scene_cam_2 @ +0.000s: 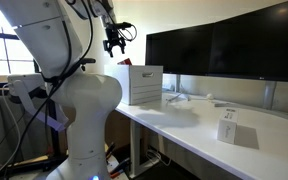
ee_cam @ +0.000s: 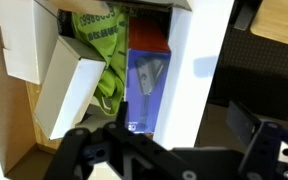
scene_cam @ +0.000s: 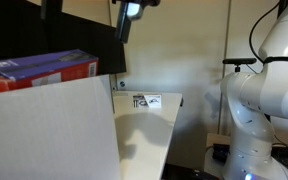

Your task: Remove the boxes from the storage box

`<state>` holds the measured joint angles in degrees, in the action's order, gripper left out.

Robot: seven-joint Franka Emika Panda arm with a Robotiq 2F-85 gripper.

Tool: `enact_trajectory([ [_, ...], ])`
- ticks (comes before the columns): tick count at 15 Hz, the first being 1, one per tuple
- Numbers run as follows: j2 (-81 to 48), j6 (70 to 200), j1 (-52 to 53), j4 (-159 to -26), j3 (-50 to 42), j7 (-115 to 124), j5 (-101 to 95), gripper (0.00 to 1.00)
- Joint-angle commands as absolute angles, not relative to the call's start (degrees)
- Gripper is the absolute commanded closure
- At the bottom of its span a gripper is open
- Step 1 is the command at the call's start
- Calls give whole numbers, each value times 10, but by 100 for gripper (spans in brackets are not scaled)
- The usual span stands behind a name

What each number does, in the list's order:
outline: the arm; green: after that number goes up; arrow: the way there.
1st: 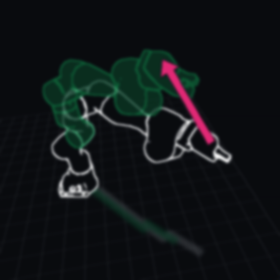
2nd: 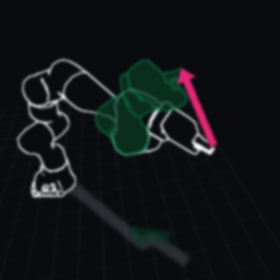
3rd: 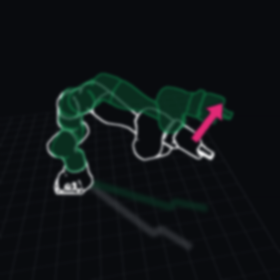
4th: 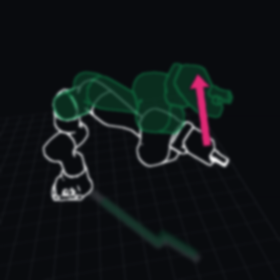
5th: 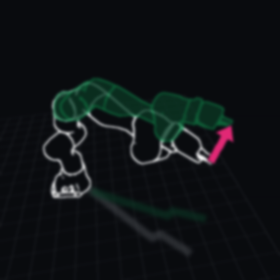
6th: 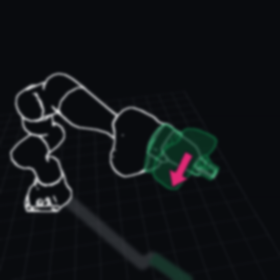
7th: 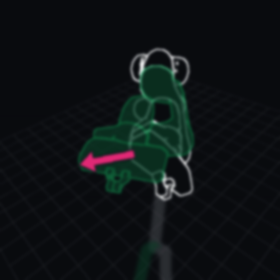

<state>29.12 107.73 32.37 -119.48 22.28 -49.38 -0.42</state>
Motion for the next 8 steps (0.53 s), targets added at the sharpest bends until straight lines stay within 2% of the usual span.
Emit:
enact_trajectory([
  [1,263,1142,324,-1204,219,-514,-41,0],
  [8,168,1219,301,-1181,200,-550,-78,0],
])
